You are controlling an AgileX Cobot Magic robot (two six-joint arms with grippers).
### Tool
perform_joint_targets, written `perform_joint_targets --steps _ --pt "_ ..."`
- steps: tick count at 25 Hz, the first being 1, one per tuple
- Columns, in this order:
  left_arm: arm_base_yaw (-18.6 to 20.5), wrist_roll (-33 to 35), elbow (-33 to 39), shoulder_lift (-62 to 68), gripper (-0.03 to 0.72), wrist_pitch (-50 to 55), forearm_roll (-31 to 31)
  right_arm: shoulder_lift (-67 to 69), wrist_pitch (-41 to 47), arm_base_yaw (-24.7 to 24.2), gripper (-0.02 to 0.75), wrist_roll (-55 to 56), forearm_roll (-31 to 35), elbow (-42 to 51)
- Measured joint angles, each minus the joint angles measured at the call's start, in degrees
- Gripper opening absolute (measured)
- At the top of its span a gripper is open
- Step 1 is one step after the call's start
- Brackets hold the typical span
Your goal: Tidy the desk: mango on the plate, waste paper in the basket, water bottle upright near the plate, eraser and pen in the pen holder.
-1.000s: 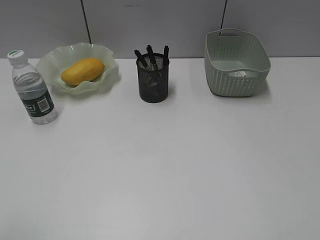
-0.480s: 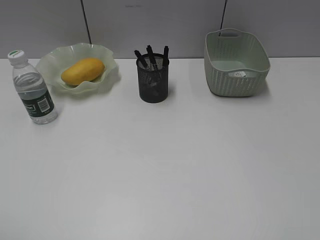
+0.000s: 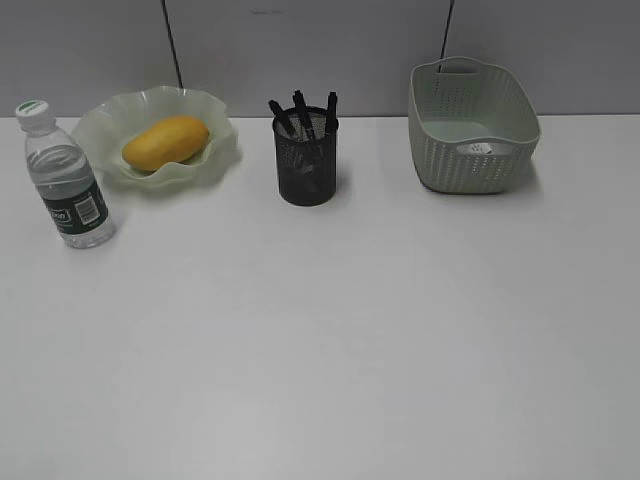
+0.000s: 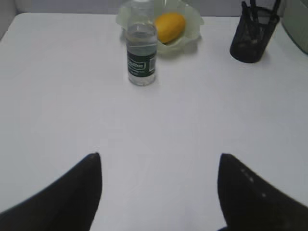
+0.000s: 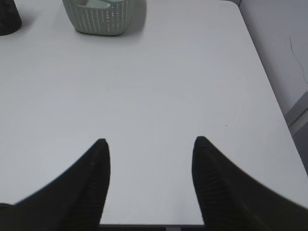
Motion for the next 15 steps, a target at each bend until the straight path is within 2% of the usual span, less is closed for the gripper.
perform_joint_targets --steps 4,15 --pt "1.51 0.0 0.0 -0.33 0.57 0.02 -0.06 0.0 0.0 -0.12 0.439 0.0 0.08 0.04" --pt "1.57 0.0 0.0 -0.4 0.57 0.07 -0.06 0.0 0.0 -0.17 0.439 0.0 0.08 0.04"
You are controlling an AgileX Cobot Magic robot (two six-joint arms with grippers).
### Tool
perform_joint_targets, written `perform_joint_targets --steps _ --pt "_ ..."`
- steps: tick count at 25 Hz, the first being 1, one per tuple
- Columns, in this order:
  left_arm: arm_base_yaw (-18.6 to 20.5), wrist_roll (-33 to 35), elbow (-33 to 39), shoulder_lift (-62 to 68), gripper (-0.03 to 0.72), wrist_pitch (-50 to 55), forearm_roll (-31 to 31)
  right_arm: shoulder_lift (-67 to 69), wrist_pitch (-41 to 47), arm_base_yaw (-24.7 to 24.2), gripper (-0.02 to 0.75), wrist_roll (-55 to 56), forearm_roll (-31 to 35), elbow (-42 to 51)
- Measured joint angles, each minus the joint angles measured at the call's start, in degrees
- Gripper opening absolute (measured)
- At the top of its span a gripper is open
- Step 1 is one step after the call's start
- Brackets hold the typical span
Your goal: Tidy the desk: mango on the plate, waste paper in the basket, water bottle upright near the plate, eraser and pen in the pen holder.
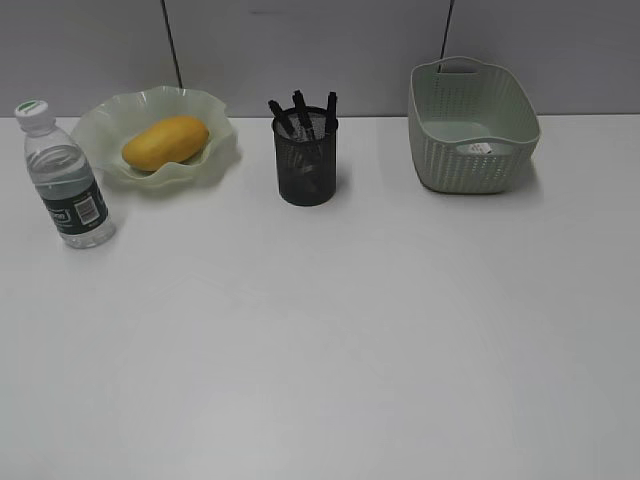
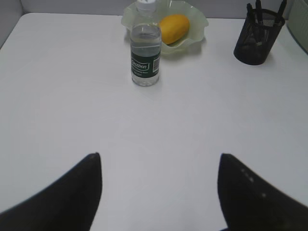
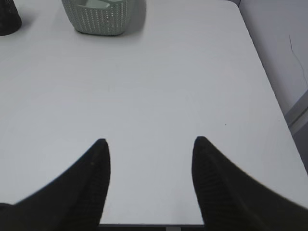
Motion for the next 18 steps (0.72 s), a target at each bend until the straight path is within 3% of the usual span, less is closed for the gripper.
perform_joint_targets --steps 18 --pt "0.0 0.0 0.0 0.0 0.57 0.0 0.0 0.0 0.0 0.0 0.439 0.0 0.0 0.0"
